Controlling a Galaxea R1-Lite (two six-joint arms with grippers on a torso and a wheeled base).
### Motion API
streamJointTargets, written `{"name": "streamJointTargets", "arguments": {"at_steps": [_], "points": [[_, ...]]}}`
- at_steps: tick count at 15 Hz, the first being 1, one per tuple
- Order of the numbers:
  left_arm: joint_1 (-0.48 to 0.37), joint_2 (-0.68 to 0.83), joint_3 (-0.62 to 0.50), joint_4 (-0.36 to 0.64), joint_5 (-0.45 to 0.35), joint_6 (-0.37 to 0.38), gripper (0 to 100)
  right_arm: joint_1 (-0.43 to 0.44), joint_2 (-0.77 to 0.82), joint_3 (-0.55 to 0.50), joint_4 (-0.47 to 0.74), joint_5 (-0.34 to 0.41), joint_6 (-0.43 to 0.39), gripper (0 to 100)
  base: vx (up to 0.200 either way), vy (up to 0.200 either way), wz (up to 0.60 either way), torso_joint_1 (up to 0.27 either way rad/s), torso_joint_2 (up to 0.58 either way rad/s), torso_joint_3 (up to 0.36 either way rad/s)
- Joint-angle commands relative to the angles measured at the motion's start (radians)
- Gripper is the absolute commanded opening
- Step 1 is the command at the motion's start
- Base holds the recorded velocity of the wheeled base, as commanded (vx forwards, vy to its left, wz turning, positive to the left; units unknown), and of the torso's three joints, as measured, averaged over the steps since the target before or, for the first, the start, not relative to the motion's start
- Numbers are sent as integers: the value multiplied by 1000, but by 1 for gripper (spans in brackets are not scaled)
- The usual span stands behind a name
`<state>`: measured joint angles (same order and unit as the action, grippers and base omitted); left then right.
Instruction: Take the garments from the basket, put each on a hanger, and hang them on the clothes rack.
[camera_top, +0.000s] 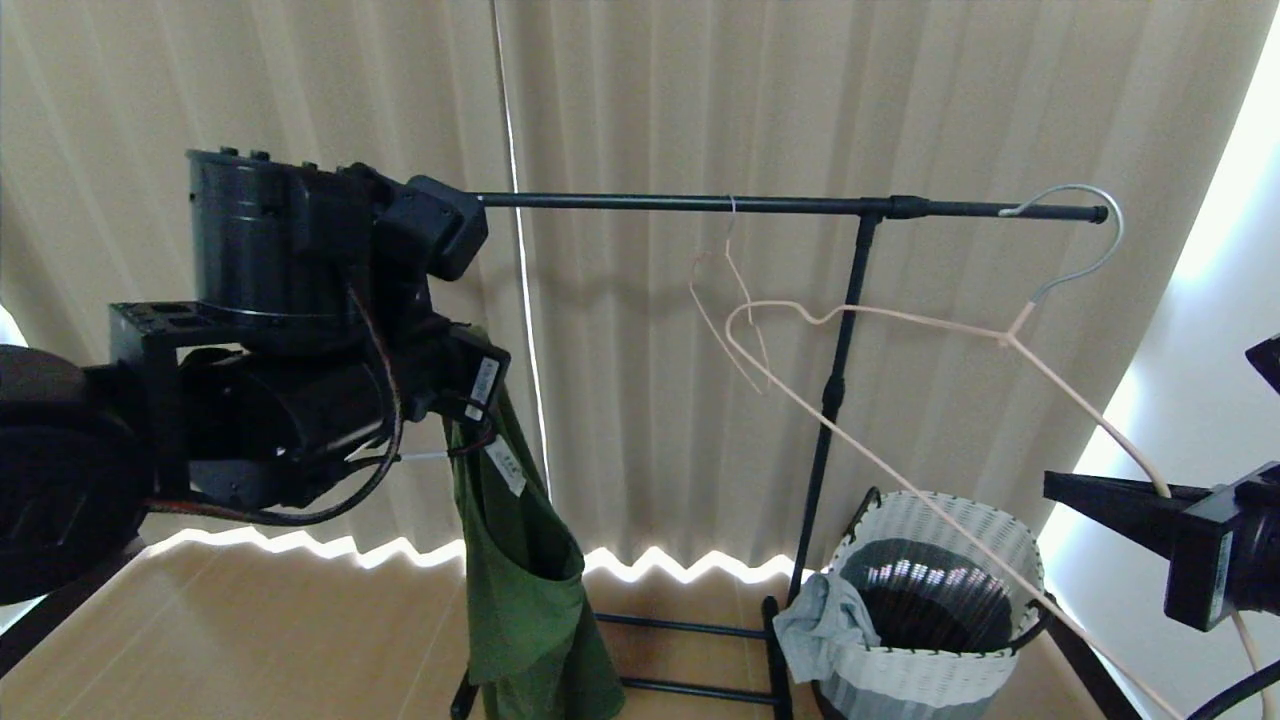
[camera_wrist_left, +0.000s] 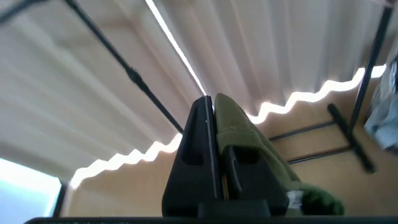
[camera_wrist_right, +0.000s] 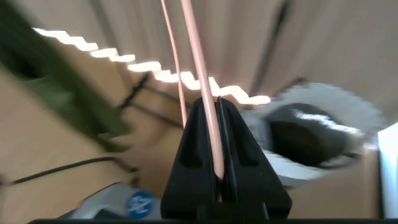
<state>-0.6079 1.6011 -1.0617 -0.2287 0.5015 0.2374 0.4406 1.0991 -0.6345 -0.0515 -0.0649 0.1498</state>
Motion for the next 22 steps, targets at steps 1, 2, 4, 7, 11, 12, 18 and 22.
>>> {"name": "streamJointTargets", "arguments": {"at_steps": [1, 2, 4, 7, 11, 12, 18, 22], "points": [[-13, 62, -58, 12, 25, -27, 0, 82, 2, 6, 1, -1, 37, 0, 0, 0, 0, 0, 0, 0], [-13, 73, -60, 12, 28, -40, 0, 116, 1, 6, 1, 0, 65, 0, 0, 0, 0, 0, 0, 0], [-15, 102, -70, 9, 31, -72, 0, 178, -1, 6, 2, 2, 113, 0, 0, 0, 0, 0, 0, 0], [-16, 168, -141, 6, 109, -90, 0, 219, -5, 2, 1, 65, 126, 0, 0, 0, 0, 0, 0, 0], [-43, 224, -228, 6, 127, -98, 0, 254, -16, 12, 4, 158, 125, 0, 0, 0, 0, 0, 0, 0], [-49, 223, -230, 6, 127, -98, 0, 259, -12, 18, 2, 158, 125, 0, 0, 0, 0, 0, 0, 0], [-87, 206, -230, 8, 132, -98, 0, 260, 47, 13, -67, 160, 123, 0, 0, 0, 0, 0, 0, 0], [-85, 206, -228, 6, 134, -98, 0, 267, 90, 1, -73, 155, 123, 0, 0, 0, 0, 0, 0, 0]]}}
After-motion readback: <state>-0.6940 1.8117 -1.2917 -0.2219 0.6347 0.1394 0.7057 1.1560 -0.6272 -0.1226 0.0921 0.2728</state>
